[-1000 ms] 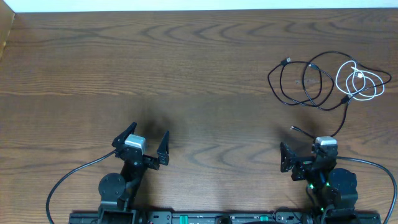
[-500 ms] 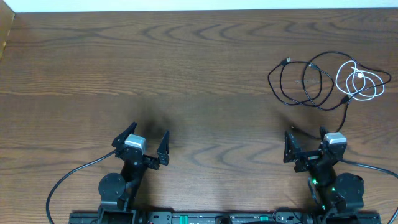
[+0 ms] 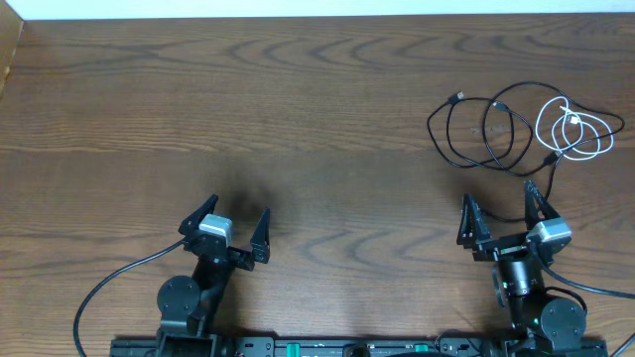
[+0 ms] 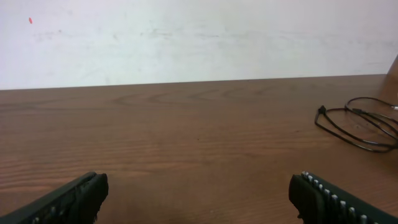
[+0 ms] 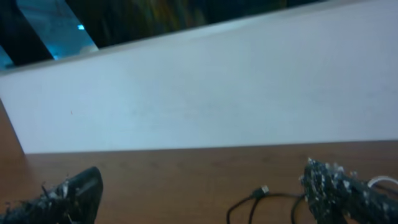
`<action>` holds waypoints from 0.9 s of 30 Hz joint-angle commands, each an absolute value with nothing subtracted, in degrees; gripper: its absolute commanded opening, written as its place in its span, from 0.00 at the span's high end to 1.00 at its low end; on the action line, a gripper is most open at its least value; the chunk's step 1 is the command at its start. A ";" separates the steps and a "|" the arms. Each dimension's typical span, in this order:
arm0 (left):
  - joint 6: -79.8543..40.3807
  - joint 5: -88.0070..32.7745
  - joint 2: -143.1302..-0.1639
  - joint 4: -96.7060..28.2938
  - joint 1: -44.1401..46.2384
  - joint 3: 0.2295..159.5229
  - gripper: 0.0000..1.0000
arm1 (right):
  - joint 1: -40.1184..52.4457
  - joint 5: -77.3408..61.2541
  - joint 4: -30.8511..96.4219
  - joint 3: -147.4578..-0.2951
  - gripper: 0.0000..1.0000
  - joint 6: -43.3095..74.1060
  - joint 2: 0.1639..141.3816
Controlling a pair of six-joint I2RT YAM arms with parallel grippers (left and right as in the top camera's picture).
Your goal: Untangle cables
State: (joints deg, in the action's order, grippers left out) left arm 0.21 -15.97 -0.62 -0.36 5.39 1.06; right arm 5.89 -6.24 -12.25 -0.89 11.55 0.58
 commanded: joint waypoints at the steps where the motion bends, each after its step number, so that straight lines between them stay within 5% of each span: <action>1: 0.14 -16.49 -0.23 -2.59 5.56 0.23 0.02 | 5.61 -6.39 -13.08 -0.32 0.01 11.75 0.25; 11: 0.14 -16.47 -0.23 -2.59 5.54 0.23 0.02 | 5.63 -6.28 4.54 -0.32 0.01 11.75 0.25; 27: 0.14 -16.47 -0.23 -2.59 5.54 0.23 0.02 | 5.63 -5.96 3.90 -0.32 0.01 11.73 0.25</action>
